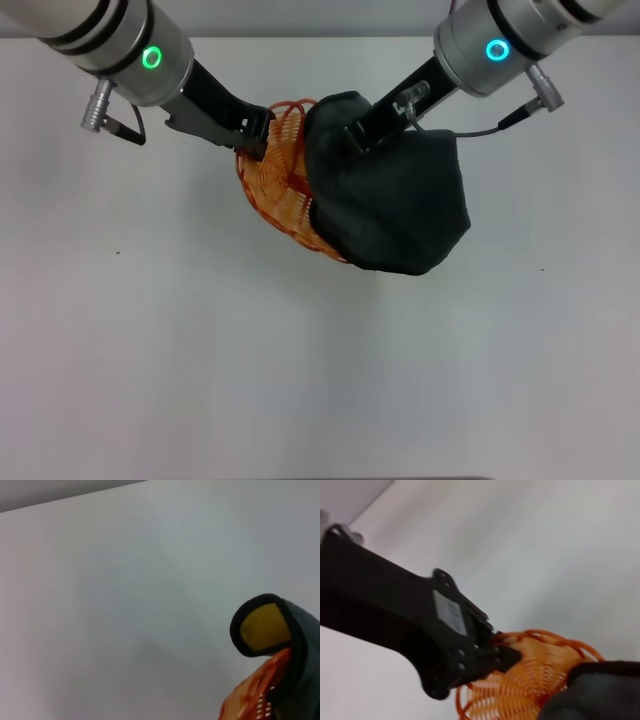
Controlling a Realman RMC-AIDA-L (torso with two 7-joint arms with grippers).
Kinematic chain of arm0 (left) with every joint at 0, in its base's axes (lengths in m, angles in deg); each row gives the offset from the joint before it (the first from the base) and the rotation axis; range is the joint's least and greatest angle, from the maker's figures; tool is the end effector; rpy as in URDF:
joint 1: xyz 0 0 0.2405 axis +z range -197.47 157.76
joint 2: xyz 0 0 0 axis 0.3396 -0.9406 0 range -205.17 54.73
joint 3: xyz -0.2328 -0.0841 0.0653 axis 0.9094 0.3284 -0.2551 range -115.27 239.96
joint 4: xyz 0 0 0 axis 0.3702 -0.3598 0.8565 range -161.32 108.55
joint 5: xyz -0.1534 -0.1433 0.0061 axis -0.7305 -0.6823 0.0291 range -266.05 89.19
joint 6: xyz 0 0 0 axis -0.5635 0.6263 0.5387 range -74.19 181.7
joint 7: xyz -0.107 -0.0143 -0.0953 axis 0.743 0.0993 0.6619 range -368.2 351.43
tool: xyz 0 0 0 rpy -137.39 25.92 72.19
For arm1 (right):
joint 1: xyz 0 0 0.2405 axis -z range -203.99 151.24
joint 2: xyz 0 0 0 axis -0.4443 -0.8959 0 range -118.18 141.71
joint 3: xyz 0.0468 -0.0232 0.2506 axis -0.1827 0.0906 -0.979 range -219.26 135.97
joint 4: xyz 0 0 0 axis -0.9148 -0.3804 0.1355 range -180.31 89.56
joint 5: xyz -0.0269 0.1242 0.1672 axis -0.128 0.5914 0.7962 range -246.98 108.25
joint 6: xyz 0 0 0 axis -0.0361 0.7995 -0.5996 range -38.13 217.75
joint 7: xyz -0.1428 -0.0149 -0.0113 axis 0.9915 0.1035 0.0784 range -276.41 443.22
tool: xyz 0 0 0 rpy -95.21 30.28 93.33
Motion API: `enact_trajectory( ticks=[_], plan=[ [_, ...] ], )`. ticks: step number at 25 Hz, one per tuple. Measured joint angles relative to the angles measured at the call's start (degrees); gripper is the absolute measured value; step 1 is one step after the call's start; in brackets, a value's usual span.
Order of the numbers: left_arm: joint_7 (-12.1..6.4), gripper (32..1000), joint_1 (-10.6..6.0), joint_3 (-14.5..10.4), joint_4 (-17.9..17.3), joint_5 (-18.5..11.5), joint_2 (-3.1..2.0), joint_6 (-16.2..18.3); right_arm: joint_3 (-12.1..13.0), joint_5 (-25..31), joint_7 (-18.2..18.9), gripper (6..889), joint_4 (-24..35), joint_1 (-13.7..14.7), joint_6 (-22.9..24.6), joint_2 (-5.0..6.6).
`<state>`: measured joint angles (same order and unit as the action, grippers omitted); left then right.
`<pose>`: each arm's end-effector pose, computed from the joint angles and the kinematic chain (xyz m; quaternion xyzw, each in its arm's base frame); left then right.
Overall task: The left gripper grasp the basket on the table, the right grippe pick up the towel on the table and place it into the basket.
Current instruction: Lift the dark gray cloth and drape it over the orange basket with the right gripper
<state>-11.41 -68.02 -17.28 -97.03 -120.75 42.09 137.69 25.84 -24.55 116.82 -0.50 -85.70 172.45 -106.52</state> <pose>-0.1135 0.4016 -0.0029 -0.8419 -0.4773 0.0933 0.2339 0.1014 0.4085 -0.0432 -0.9196 0.3830 -0.0640 0.0604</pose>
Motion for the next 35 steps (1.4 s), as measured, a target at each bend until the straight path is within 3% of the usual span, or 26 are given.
enact_trajectory(
  ticks=[11, 16, 21, 24, 35],
  plan=[
    [-0.29, 73, 0.46, 0.28, 0.24, -0.21, -0.07, -0.53, 0.01, 0.97, -0.51, 14, 0.85, -0.01, 1.6, 0.14],
    [-0.62, 73, 0.55, 0.35, 0.92, -0.19, -0.07, -0.71, 0.01, 0.66, -0.91, 77, 1.2, 0.02, 2.07, 0.16],
    [-0.94, 73, 0.58, 0.38, 2.3, -0.38, -0.14, -1.33, 0.01, 0.9, -1.61, 305, 4.03, 0.74, 3.59, 0.16],
    [-1.53, 73, 0.59, 0.86, 3.1, -0.6, -0.18, -1.44, 0.01, 0.78, -2.49, 548, 6.06, 0.93, 4.73, 0.16],
    [-1.99, 73, 0.78, 1.16, 3.77, -0.72, -0.16, -1.95, 0.01, 0.44, -4.38, 783, 8.91, 1.9, 6.51, 0.16]
  ],
)
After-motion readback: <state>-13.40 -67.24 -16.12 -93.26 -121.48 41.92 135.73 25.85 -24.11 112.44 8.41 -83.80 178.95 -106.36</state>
